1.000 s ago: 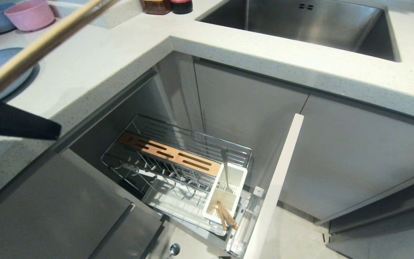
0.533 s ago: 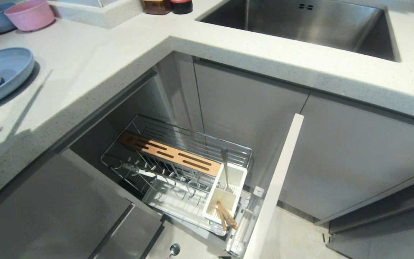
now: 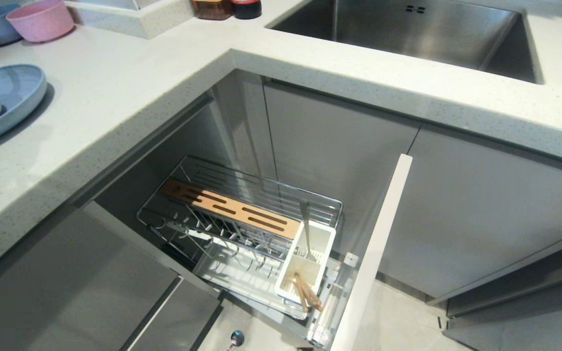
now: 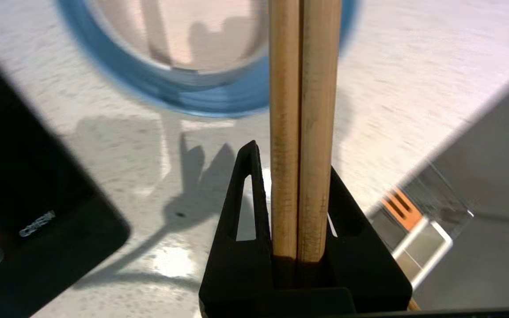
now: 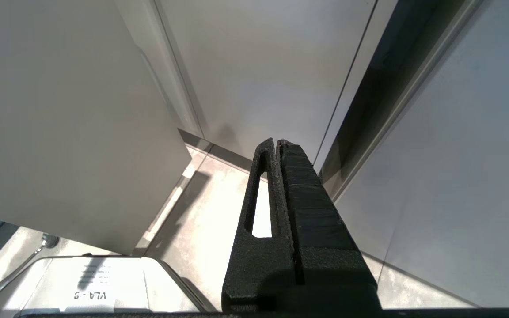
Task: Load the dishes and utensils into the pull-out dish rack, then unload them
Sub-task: Take the chopsticks out of the cupboard
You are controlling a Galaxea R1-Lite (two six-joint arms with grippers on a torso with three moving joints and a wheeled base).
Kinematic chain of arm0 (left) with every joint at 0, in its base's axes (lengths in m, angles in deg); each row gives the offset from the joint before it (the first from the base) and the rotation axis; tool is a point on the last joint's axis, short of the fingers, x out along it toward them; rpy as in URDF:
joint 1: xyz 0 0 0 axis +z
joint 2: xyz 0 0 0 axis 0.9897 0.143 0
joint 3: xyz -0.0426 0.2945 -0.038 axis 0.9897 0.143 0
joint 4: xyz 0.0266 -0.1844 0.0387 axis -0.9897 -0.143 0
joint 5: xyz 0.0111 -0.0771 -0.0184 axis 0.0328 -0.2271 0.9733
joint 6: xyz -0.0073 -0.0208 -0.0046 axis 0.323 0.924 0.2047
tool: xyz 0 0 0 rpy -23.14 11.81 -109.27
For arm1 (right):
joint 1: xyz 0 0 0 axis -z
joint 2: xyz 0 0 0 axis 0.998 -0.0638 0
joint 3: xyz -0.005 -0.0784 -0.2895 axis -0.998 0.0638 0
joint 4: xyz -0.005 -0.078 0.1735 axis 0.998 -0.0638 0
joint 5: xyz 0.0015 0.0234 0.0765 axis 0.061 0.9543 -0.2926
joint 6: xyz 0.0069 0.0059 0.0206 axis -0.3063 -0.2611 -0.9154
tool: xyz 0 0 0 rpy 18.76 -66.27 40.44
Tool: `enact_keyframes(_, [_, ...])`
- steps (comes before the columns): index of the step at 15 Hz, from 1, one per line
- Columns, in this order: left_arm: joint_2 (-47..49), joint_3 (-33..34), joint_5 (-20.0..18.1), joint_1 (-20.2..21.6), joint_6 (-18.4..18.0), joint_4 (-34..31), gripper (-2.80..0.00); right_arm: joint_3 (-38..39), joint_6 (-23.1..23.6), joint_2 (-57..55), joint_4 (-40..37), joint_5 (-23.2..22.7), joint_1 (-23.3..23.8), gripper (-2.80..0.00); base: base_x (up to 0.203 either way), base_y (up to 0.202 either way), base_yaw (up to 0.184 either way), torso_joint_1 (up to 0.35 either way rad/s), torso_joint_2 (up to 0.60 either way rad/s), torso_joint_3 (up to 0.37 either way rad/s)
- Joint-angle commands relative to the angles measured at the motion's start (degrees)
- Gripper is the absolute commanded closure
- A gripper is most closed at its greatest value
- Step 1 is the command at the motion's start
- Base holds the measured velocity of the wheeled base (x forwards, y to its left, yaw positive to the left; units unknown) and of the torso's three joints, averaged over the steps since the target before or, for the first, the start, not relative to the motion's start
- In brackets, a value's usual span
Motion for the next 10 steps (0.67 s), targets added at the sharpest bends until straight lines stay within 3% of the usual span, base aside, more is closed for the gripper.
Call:
enact_keyframes(1, [2.9,0.1,1.0,2.3,0.8,-0.4,0.00,0.2,0.0,0.0,0.0,0.0,0.0,0.00,0.000,0.000,0.000,0.000,0.00,0.000])
enact_keyframes(3, [4.9,-0.4,2.6,2.8,1.6,-0.7,0.00,0.2,0.0,0.0,0.0,0.0,0.0,0.00,0.000,0.000,0.000,0.000,0.00,0.000])
enact_keyframes(10, [7.5,-2.2,1.6,2.6,1.5,-6.9,0.00,0.2,0.0,0.0,0.0,0.0,0.0,0.00,0.000,0.000,0.000,0.000,0.00,0.000])
